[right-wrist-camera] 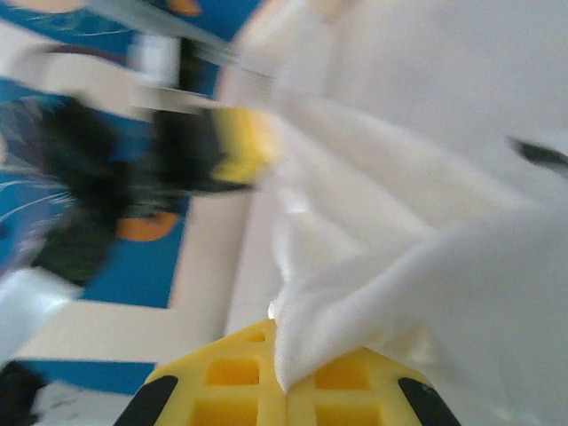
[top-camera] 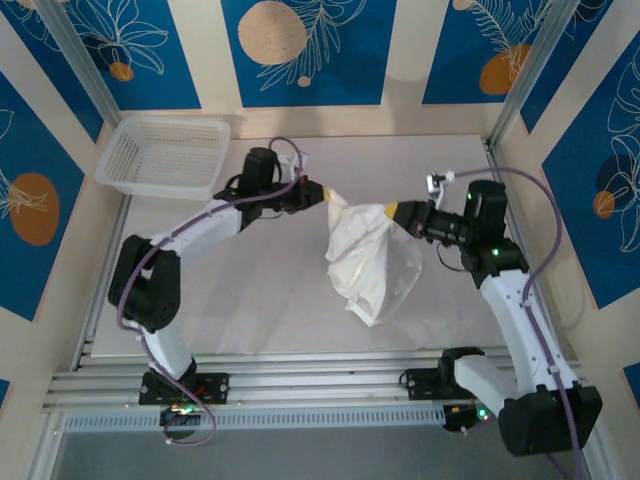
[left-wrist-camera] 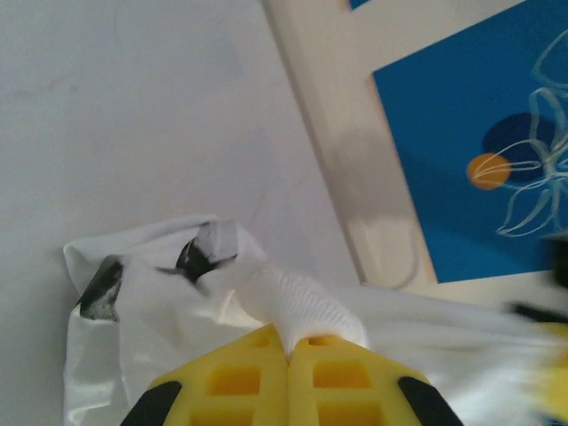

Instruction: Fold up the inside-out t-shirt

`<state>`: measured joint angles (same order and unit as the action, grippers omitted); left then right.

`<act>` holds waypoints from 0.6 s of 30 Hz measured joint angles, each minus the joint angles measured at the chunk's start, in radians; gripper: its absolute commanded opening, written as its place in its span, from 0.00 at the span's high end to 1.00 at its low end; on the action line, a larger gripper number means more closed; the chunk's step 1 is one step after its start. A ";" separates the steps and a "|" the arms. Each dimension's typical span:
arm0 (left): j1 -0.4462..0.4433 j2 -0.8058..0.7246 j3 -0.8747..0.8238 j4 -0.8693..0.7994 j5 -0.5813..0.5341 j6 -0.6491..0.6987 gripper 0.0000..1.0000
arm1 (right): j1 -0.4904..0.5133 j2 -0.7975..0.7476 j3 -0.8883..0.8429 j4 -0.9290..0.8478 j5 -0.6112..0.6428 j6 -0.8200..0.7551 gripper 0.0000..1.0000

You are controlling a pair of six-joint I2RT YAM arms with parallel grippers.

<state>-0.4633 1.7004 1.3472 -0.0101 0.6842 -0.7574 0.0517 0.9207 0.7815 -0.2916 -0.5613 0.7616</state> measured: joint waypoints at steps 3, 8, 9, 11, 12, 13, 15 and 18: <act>0.001 -0.081 0.049 -0.032 0.031 0.017 1.00 | -0.006 -0.028 -0.150 -0.045 0.069 -0.023 1.00; -0.032 -0.144 0.064 -0.090 0.043 0.090 1.00 | -0.002 -0.042 -0.226 -0.068 0.095 -0.034 0.73; -0.037 -0.144 0.046 -0.088 0.045 0.096 1.00 | 0.002 -0.048 -0.226 -0.071 0.110 -0.038 0.60; -0.044 -0.143 -0.002 -0.097 0.044 0.102 1.00 | 0.002 -0.052 -0.222 -0.098 0.136 -0.055 0.51; -0.048 -0.141 -0.022 -0.115 0.043 0.105 1.00 | 0.002 -0.051 -0.217 -0.116 0.148 -0.068 0.48; -0.051 -0.139 -0.035 -0.134 0.040 0.107 1.00 | 0.003 -0.049 -0.211 -0.130 0.155 -0.077 0.45; -0.059 -0.137 -0.040 -0.173 0.035 0.117 1.00 | 0.021 -0.046 -0.188 -0.145 0.174 -0.098 0.39; -0.073 -0.137 -0.020 -0.213 0.029 0.141 1.00 | 0.153 -0.041 -0.129 -0.129 0.263 -0.187 0.22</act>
<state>-0.5362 1.5635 1.3273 -0.2234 0.7132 -0.6167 0.2050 0.8795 0.6529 -0.4202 -0.2981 0.5747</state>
